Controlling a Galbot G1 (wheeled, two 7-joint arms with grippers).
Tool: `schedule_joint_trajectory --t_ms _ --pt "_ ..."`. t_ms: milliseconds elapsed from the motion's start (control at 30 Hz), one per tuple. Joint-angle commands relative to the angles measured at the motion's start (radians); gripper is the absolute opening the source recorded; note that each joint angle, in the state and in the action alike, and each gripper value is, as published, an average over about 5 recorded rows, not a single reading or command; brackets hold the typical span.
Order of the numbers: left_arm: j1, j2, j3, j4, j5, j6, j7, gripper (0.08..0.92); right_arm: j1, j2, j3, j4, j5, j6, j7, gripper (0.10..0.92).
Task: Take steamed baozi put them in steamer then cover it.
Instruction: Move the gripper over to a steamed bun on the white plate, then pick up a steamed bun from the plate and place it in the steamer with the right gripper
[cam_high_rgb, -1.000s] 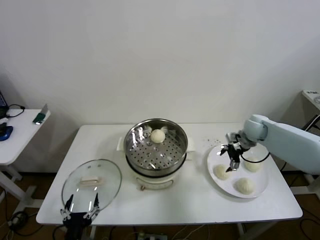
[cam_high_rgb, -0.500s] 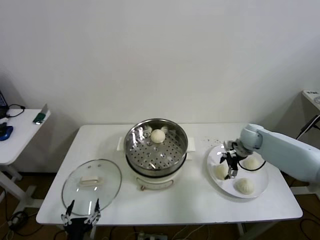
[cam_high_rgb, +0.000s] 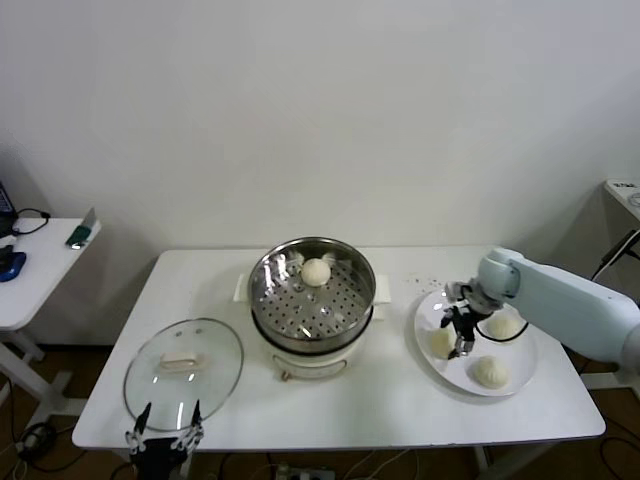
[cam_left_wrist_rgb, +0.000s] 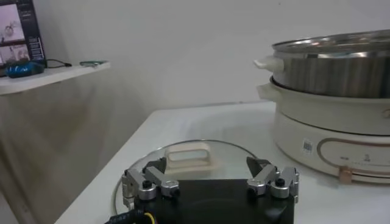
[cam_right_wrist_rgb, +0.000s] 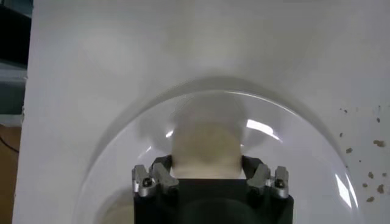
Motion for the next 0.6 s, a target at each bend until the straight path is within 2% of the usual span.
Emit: schedule_joint_trajectory --t_ms 33,367,600 --pt "0.0 0.002 0.0 0.001 0.002 -0.001 0.0 0.823 0.016 0.004 -0.011 -0.006 0.009 0.0 -0.002 0.718" --pt "0.003 0.013 -0.001 0.006 0.021 -0.022 -0.001 0.823 0.267 -0.043 -0.116 0.026 0.156 0.011 -0.019 0.712" --pt "-0.01 0.013 0.025 0.008 0.04 -0.019 -0.001 0.823 0.614 0.04 -0.325 0.038 0.415 0.015 -0.018 0.714"
